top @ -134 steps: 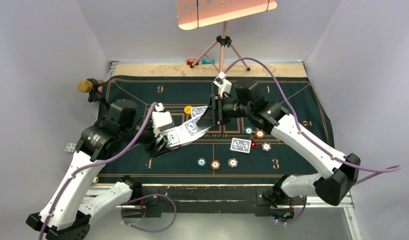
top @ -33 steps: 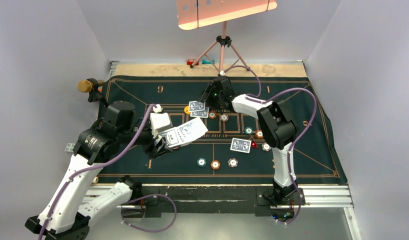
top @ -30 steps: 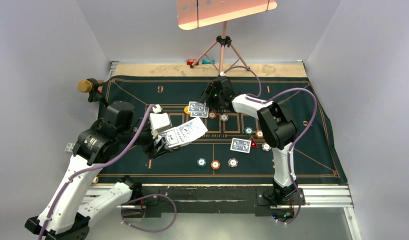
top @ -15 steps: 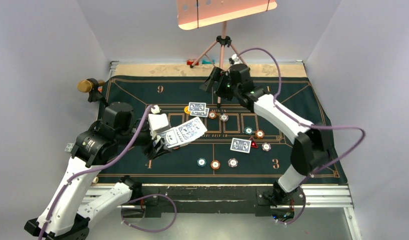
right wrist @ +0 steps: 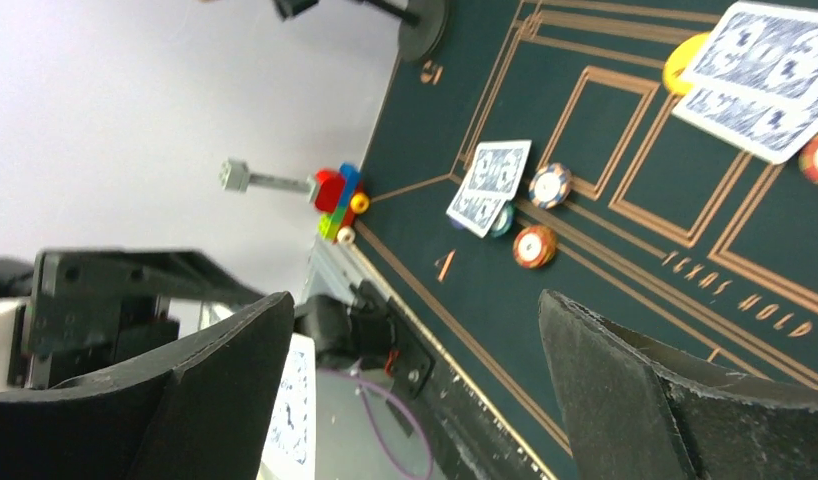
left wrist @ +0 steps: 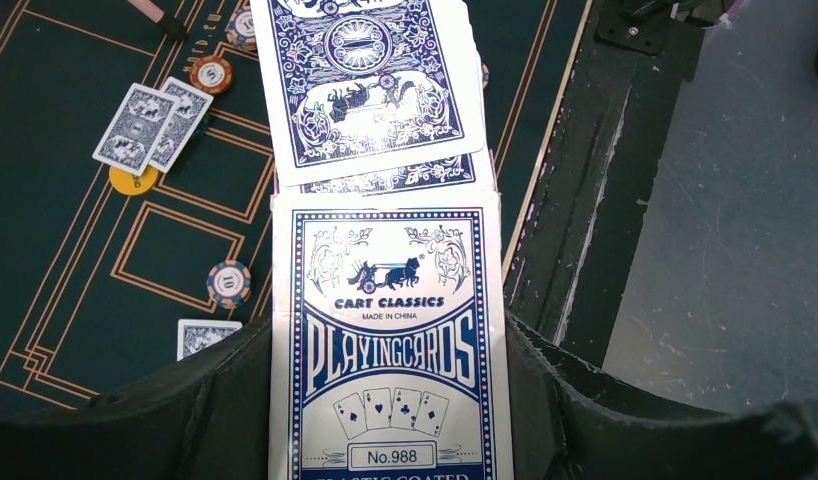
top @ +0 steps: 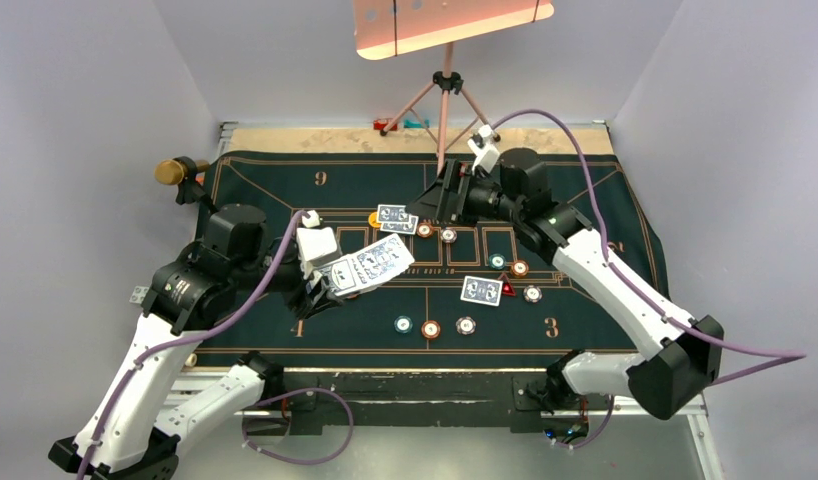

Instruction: Distribute texas hold em gaming equipment

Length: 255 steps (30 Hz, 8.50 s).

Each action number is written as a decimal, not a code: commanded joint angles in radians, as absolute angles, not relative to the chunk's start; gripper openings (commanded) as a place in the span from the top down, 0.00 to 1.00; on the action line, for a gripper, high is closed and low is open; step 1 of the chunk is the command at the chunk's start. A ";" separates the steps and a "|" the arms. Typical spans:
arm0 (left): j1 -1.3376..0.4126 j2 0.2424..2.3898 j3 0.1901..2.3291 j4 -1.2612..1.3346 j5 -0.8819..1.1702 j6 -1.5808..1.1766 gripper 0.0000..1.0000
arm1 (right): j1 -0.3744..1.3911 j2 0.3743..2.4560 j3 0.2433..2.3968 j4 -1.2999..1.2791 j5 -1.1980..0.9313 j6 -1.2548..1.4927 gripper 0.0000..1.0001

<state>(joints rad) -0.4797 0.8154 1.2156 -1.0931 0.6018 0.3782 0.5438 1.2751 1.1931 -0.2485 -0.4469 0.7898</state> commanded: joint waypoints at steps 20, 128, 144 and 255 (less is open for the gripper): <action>-0.474 0.818 1.235 -1.042 0.634 0.359 1.00 | 0.759 1.311 1.215 -0.195 -0.612 0.826 0.02; -0.474 0.806 1.236 -1.051 0.630 0.361 1.00 | 0.529 1.113 1.099 -0.092 -0.719 1.148 1.00; -0.473 0.806 1.241 -1.055 0.629 0.366 1.00 | 0.243 1.040 1.046 -0.162 -0.779 1.115 1.00; -0.474 0.814 1.270 -1.048 0.656 0.338 1.00 | 0.784 1.324 1.188 -0.224 -0.651 0.850 0.07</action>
